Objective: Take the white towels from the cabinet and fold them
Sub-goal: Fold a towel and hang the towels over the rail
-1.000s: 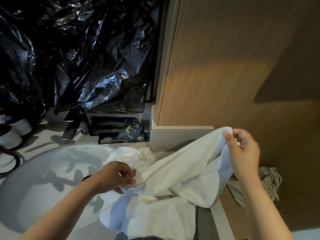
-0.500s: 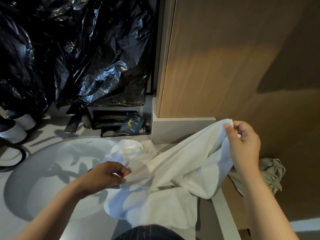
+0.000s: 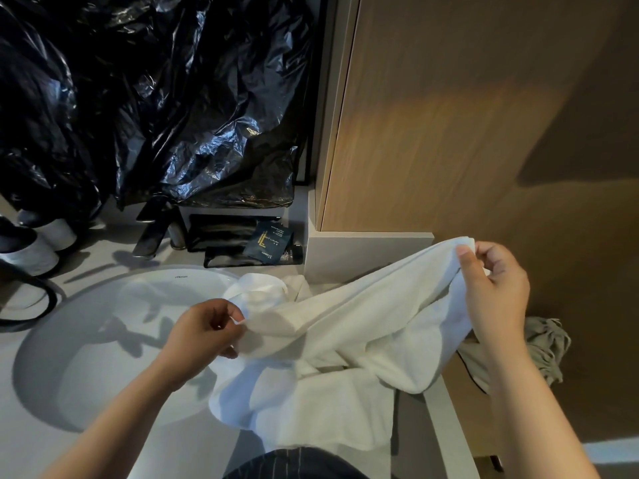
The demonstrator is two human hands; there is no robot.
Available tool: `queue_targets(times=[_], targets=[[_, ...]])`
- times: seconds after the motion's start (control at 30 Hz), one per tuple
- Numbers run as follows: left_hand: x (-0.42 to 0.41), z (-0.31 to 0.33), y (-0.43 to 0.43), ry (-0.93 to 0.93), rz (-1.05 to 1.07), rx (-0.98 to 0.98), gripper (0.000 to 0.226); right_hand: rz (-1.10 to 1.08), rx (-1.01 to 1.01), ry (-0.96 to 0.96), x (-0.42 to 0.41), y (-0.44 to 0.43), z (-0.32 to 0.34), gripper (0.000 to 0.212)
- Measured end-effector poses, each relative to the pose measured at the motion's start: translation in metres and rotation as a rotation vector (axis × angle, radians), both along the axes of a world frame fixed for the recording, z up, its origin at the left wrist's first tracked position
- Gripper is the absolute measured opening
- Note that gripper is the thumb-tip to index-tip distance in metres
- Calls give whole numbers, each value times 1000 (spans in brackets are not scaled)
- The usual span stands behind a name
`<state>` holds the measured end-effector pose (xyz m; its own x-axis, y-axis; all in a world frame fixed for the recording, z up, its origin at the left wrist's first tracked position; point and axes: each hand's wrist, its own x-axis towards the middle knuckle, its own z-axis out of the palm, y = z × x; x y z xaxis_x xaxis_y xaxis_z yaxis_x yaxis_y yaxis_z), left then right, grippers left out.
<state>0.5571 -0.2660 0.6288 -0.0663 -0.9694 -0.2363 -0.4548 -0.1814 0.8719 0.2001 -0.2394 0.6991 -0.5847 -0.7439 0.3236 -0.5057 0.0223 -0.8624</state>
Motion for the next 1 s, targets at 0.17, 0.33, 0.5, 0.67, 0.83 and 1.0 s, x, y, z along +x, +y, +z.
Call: queue_targets(times=[0.17,0.33,0.5,0.67,0.83,1.0], targets=[[4,4,-2,-62,98,-41,6,-9,5,10,-1,0,1,11],[-2,20,-2,-312,-61,-193,15,117,-22,14,10,1,11,8],[-33,49,-4,-160,-179,-313,27,306,-27,7,23,1,32,6],[-86,78,-12,25,-320,-405,31,449,-38,9,38,3,44,7],[-130,104,-24,109,-444,-487,37,522,-23,-15,47,4,49,14],[-144,108,-29,179,-410,-465,15,505,-22,-5,41,3,51,13]])
